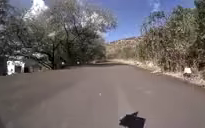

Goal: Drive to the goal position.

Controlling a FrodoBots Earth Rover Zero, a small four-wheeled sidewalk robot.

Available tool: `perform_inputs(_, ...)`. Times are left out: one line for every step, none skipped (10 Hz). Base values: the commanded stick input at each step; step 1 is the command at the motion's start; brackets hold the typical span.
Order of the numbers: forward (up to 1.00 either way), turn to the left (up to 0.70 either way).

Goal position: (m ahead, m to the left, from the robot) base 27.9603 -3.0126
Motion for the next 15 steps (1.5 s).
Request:
perform_inputs(0.5, 0.0)
perform_inputs(0.5, 0.0)
perform_inputs(0.5, 0.0)
perform_inputs(0.5, 0.0)
perform_inputs(0.5, 0.0)
perform_inputs(0.5, 0.0)
perform_inputs(0.5, 0.0)
perform_inputs(0.5, 0.0)
perform_inputs(0.5, 0.0)
perform_inputs(0.5, 0.0)
perform_inputs(0.5, 0.0)
perform_inputs(0.5, 0.0)
perform_inputs(0.5, 0.0)
perform_inputs(0.5, 0.0)
perform_inputs(0.5, 0.0)
